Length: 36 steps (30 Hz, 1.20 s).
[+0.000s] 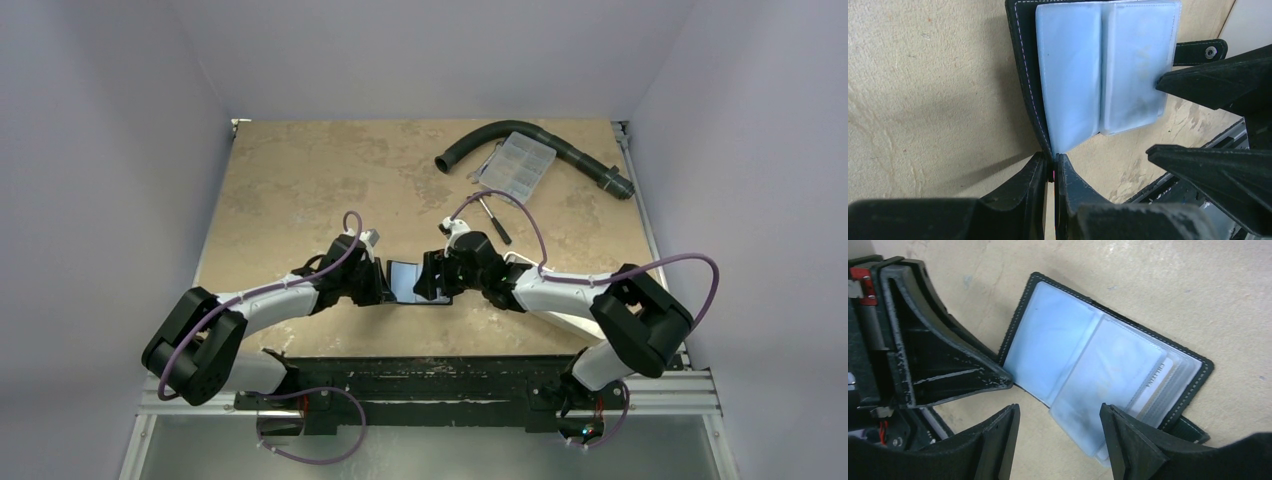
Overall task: Put the credit cards into the card holder
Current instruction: Turn over the card slot in the card holder.
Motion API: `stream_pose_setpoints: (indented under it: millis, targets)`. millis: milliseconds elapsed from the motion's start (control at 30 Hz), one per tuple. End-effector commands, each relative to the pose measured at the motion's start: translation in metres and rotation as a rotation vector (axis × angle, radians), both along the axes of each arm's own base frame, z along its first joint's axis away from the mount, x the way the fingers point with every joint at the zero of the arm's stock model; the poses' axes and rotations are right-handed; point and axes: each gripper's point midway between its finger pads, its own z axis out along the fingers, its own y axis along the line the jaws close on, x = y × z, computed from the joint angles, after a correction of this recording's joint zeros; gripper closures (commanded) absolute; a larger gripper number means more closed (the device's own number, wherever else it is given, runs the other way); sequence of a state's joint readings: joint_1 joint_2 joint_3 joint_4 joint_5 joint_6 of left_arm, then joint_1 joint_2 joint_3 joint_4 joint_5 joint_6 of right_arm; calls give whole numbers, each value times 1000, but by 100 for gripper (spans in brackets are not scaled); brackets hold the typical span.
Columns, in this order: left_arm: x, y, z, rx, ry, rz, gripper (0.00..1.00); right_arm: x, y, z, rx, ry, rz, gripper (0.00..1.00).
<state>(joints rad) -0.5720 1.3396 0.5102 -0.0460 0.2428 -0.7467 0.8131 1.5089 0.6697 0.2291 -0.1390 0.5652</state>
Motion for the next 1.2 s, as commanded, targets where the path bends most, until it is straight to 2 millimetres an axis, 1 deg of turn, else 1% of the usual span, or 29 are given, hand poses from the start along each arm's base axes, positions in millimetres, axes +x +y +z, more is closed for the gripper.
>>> stream_pose_setpoints:
  millis: [0, 167, 467, 533, 633, 767, 867, 933, 1067, 1133, 1167]
  targets:
    - [-1, -2, 4, -15, -13, -18, 90, 8, -11, -5, -61, -26, -50, 31]
    - [-2, -2, 3, -11, -12, -21, 90, 5, -14, -9, -66, -23, -51, 30]
    - [-2, -3, 3, -16, -9, -22, 90, 0, -7, -16, -55, -2, -25, 30]
    - [-2, -3, 3, -17, -8, -24, 90, -1, -1, -18, -42, 7, -9, 30]
    - [-2, -3, 3, -18, -6, -22, 90, -3, 14, -19, 18, 35, 25, 30]
    - [-3, -2, 2, -18, -4, -21, 90, -4, 35, -15, 99, 57, 68, 31]
    - [-5, -2, 1, -17, -3, -18, 90, -4, 47, -9, 150, 63, 108, 31]
    - [-5, -2, 2, -18, -6, -20, 89, -7, 51, -1, 173, 61, 129, 31]
    - [-3, 1, 10, -2, -27, -25, 78, -11, 46, 10, 190, 54, 136, 30]
    - [0, 2, 22, 8, -48, -35, 71, -16, 45, 19, 231, 50, 166, 29]
    - [2, 3, 29, 18, -64, -37, 65, -18, 46, 23, 255, 55, 179, 29]
